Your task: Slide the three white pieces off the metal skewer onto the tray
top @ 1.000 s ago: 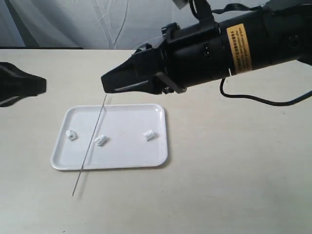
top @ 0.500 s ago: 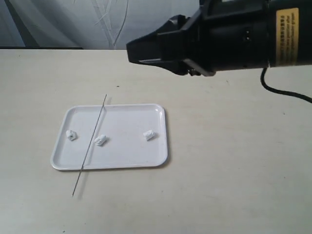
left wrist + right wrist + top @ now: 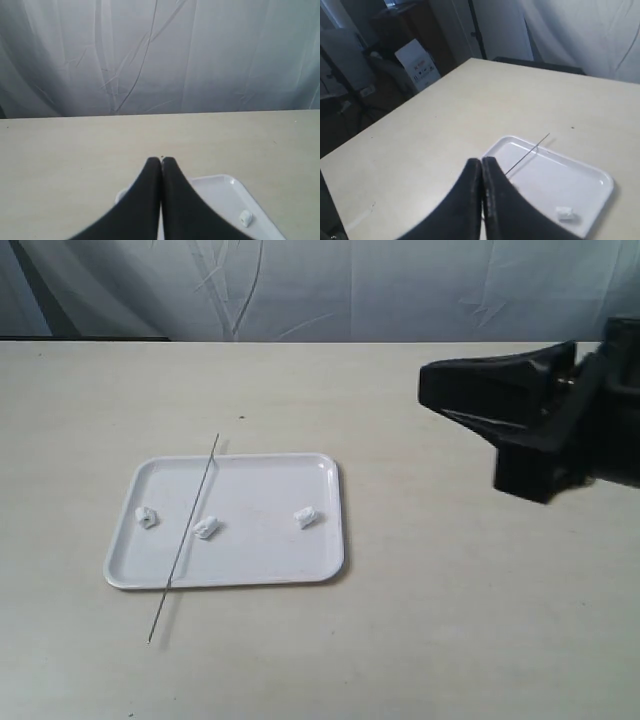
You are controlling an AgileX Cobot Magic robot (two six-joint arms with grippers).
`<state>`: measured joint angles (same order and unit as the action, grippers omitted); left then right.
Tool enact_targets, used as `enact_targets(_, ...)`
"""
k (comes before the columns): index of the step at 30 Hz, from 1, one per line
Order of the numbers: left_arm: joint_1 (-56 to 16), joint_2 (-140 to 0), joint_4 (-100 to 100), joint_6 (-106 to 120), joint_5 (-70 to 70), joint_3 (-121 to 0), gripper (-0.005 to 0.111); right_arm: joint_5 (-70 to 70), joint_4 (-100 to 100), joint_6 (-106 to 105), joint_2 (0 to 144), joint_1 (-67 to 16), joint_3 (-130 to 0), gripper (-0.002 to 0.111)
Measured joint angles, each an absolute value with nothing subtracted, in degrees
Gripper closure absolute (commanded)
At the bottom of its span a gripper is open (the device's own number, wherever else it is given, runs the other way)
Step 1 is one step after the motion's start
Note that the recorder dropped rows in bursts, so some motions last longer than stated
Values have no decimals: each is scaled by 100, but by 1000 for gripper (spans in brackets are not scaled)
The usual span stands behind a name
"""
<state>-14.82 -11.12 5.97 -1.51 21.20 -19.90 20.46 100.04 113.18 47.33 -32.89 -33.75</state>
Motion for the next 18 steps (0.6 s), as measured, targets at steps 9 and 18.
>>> enact_targets(9,-1482,-1112,817,-137,1598,-1673,107,1186,10004,11295,2483,-3289,-2730,109)
enact_targets(18,-1482,-1112,817,-137,1486,-1673,107,-141,9994,10508,1210,-3289,-2403,109)
